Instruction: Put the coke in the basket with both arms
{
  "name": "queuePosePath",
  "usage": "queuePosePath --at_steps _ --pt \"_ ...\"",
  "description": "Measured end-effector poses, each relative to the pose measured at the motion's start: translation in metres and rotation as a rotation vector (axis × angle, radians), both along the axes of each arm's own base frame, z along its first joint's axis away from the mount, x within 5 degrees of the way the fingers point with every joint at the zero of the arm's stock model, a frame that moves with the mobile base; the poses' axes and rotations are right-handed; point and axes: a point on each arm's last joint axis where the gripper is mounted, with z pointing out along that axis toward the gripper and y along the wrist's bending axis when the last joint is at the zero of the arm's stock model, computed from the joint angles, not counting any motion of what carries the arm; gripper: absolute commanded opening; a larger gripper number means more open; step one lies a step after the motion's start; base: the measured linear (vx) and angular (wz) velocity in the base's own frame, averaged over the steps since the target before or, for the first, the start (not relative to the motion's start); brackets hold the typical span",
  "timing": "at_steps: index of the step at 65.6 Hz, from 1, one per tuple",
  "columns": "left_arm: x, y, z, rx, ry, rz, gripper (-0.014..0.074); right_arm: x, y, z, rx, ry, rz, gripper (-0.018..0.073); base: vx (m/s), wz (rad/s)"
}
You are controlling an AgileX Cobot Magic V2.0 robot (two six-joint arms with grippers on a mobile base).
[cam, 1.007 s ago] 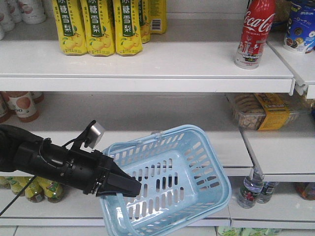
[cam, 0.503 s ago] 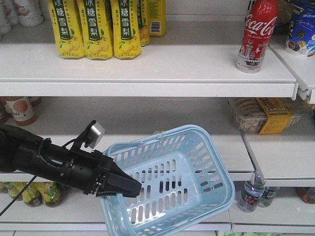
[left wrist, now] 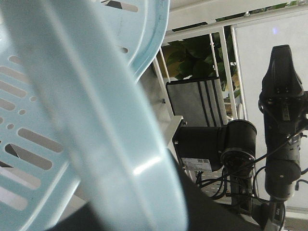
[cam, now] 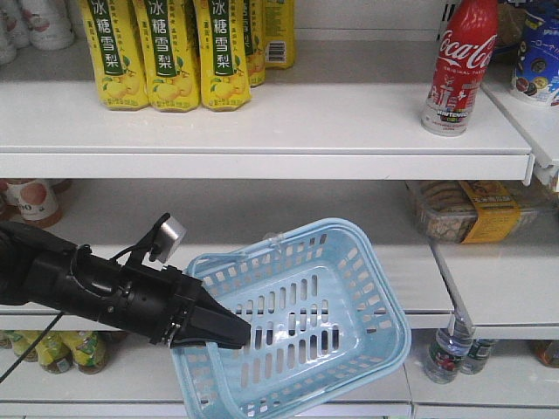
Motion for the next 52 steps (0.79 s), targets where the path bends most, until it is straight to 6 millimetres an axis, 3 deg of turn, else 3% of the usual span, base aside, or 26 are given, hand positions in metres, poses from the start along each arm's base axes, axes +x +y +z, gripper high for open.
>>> queuePosePath --at_steps 52 --pt "-0.0016 -0.0005 0.0014 -0.016 0.007 -0.017 -0.0006 0.0000 0.0000 0.0000 0.000 0.000 0.000 -0.0009 0.02 0.00"
